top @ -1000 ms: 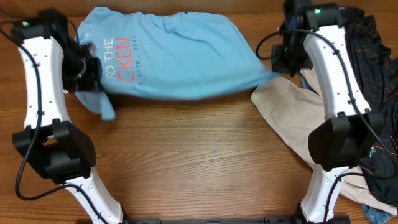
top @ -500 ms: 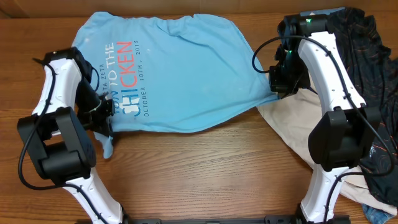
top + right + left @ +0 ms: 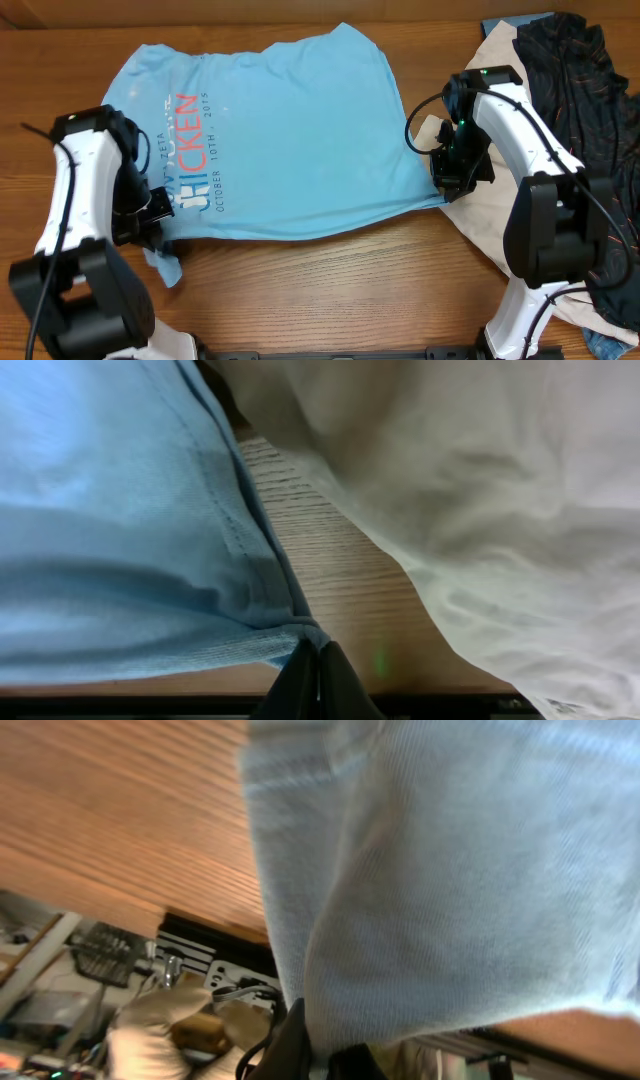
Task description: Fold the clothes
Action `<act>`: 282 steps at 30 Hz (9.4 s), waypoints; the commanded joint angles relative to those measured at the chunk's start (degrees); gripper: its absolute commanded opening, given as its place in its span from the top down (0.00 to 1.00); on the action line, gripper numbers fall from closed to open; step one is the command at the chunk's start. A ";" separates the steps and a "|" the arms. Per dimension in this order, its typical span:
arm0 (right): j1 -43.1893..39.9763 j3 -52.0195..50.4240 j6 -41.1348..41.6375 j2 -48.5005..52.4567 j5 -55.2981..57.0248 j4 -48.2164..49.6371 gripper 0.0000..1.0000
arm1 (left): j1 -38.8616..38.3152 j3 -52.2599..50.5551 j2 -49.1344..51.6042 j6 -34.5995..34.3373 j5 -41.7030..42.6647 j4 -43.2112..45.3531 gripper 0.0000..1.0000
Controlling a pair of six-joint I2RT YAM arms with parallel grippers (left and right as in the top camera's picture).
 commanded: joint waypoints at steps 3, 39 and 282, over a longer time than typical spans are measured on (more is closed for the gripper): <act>-0.57 -2.14 -0.37 -2.93 -0.35 1.68 0.96 | 2.10 -0.59 -5.27 -2.43 -1.33 1.01 0.41; -0.59 -2.14 -0.39 -2.93 0.09 2.23 0.96 | 10.19 -28.41 -3.63 -3.74 6.40 47.80 0.37; -1.81 3.98 4.76 -10.97 -3.19 2.78 0.96 | 8.35 25.49 2.49 0.46 -3.58 -2.62 0.96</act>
